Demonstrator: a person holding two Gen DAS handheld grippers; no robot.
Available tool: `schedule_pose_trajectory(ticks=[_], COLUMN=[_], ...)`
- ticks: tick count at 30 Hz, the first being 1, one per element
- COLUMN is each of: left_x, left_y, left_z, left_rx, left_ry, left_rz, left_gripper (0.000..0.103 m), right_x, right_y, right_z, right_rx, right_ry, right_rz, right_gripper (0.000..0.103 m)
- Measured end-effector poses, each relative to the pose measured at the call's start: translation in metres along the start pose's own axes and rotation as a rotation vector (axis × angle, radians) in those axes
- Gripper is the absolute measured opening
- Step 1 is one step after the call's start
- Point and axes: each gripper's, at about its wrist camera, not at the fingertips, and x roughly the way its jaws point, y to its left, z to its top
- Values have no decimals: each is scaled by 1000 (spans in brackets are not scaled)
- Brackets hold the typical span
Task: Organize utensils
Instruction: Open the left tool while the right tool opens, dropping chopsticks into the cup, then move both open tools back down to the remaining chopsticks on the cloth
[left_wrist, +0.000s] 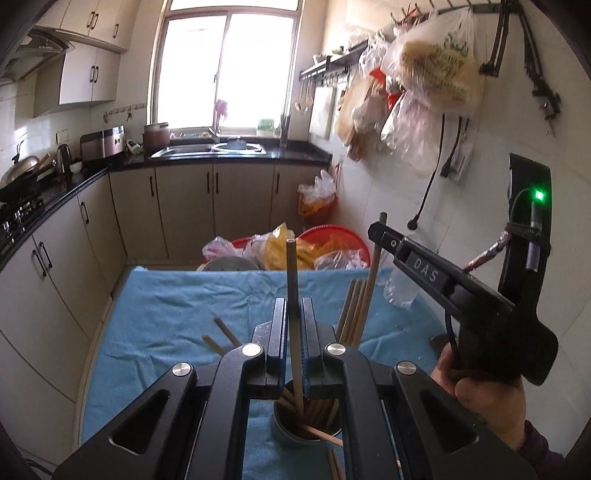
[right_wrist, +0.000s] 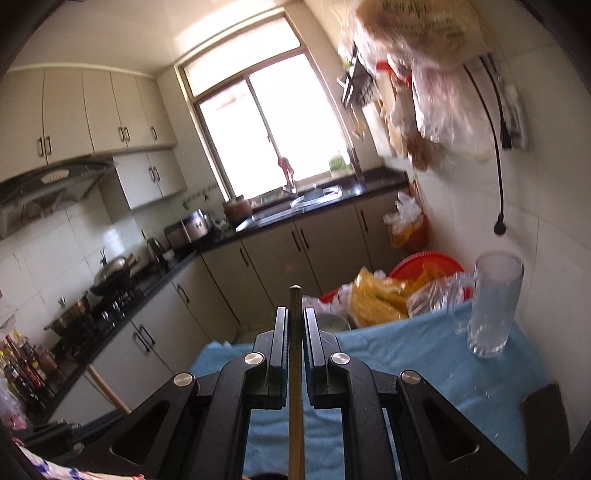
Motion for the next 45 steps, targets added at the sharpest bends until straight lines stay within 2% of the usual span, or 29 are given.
schedule_pose_trajectory(ticks=[10,16,23,27,31,35,37,39,41,45], left_x=[-2,-25,-68,-92,-109,-112,-111,-113,-116,-123], left_y=[7,6,12,24,40,55,60,67,71,82], left_z=[-7,-6,-17,-36,-63,-93,-103,-113,-120,-133], left_rx=[-53,-45,-63,-95,-134,-186,-205,-221,-226,-228], left_ry=[17,-21,-70,-82,-66,-17,3,11,8,2], left_rz=[1,3,10,24,51,59,60,76,97,142], left_gripper=[6,8,23,33,34,34,34,34,34,34], right_x=[4,-15,-54,-78,-95,-99,-95,-88,-80,-59], right_y=[-10,-14,-23,-31,-33,-12,1,15,28,57], right_z=[-20,-16,-22,-55,-94,-123,-125,-123,-118,-111], right_rx=[-8,0,-11,-36,-74,-173,-205,-228,-237,-251], right_ry=[83,70,85,175,270,320,314,305,298,297], right_rz=[25,11,-11,-27,19,63,62,65,56,81], right_gripper=[10,26,31,35,35,35,32,22,16,14])
